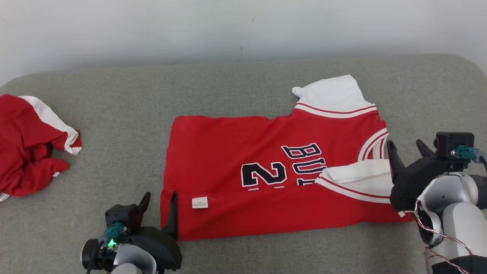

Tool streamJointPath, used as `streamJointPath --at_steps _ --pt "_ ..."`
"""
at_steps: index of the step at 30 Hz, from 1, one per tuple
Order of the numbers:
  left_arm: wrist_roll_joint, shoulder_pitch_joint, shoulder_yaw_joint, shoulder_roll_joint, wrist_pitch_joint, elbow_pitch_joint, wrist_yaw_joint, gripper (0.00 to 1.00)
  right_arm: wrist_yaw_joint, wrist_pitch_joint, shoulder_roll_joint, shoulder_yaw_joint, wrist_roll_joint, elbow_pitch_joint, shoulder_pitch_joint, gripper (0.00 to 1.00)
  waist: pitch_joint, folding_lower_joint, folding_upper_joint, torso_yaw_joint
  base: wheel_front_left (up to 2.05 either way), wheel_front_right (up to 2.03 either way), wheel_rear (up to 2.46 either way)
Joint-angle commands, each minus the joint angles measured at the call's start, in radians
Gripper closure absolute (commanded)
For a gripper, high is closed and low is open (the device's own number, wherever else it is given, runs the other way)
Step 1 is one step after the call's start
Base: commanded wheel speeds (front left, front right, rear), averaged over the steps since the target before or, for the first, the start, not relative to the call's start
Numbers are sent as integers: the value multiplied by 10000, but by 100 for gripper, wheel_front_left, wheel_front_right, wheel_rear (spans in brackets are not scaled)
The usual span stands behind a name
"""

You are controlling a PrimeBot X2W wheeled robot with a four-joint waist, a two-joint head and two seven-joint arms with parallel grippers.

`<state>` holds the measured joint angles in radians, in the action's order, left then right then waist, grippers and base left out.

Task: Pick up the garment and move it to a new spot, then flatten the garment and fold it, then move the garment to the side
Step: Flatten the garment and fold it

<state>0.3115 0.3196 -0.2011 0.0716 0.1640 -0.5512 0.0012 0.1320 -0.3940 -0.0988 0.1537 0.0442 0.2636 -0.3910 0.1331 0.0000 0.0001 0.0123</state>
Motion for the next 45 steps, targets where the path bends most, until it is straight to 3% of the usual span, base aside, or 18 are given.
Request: streamJointPath --at_steps 1,5,18,37,38,39,40,45 --pt "-29 -140 7 28 159 -5 90 0 -27 243 5 14 134 -116 -32 0 -73 0 -1 11 0 0 0" --pt "-50 -571 31 151 347 78 209 0 -27 439 -72 146 345 -288 387 0 -217 0 -1 2 0 0 0" --pt "-264 -1137 -308 182 221 211 591 0 -27 -816 154 1170 -65 -277 1868 0 -235 0 -1 -83 0 0 0" --pt "-331 -371 -629 222 -379 -971 816 1 -27 -1552 408 1313 1 1885 878 0 676 0 -1 5 0 0 0" --pt "-272 -387 -628 210 -426 -1057 799 50 -27 -1658 424 1264 65 2006 893 20 685 0 -1 14 0 0 0" --pt "-253 -393 -636 203 -449 -1127 778 83 -25 -1734 442 1210 137 2095 927 81 683 0 -1 22 0 0 0" --pt "-205 -402 -644 197 -449 -1188 746 100 -25 -1746 459 1164 211 2132 964 100 662 0 -1 33 0 0 0" --pt "84 -880 -617 204 -406 -1404 688 100 -30 -1416 247 1412 479 1707 1428 100 149 0 -1 82 0 0 0"
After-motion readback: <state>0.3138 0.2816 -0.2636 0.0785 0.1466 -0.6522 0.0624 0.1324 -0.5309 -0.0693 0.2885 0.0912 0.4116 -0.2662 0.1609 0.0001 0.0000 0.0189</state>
